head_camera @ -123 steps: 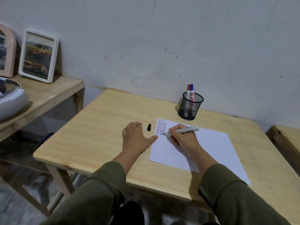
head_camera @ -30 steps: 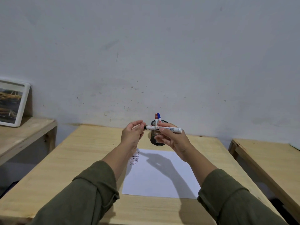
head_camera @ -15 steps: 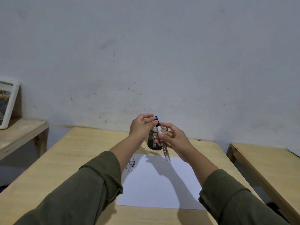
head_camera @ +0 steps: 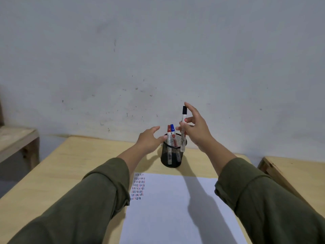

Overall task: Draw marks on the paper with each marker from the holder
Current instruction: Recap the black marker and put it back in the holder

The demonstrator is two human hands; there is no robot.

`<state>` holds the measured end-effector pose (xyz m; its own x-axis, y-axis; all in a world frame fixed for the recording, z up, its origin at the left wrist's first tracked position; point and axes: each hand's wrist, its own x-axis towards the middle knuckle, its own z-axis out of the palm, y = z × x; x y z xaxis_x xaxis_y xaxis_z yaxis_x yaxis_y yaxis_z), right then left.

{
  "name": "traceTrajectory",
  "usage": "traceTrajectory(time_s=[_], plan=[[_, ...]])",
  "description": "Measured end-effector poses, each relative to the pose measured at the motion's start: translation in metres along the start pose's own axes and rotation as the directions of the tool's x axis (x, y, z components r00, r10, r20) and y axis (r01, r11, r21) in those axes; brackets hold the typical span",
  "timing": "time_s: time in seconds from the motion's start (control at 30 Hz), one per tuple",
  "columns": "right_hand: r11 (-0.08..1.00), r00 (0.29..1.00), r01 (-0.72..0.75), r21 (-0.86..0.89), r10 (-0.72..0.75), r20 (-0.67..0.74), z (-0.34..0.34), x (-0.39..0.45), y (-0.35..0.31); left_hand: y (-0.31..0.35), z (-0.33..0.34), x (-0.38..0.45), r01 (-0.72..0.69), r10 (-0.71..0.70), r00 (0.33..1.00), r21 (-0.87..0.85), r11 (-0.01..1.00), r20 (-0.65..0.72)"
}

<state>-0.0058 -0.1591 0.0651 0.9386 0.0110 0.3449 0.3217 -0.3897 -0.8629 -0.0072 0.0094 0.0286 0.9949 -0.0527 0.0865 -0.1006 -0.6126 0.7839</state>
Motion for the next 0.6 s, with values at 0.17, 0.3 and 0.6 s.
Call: traceTrajectory(time_s=[0.17,0.3,0.6], plan=[[0.998,0.996,0.011,-0.054,-0.016,-0.086,0.013,0.026,0.009,-0.008,0.012,0.013,-0.018,0.015,0.998,0.050,0.999,0.064],[0.998,0.993,0.006,-0.056,-0.013,-0.119,0.018,0.035,0.016,-0.012,0.019,0.019,-0.037,0.030,0.993,0.057,0.998,0.112],[0.958,0.998,0.011,-0.286,-0.028,-0.056,0.024,0.031,0.041,-0.022,0.024,0.026,-0.028,0.026,0.994,0.022,0.999,0.109]])
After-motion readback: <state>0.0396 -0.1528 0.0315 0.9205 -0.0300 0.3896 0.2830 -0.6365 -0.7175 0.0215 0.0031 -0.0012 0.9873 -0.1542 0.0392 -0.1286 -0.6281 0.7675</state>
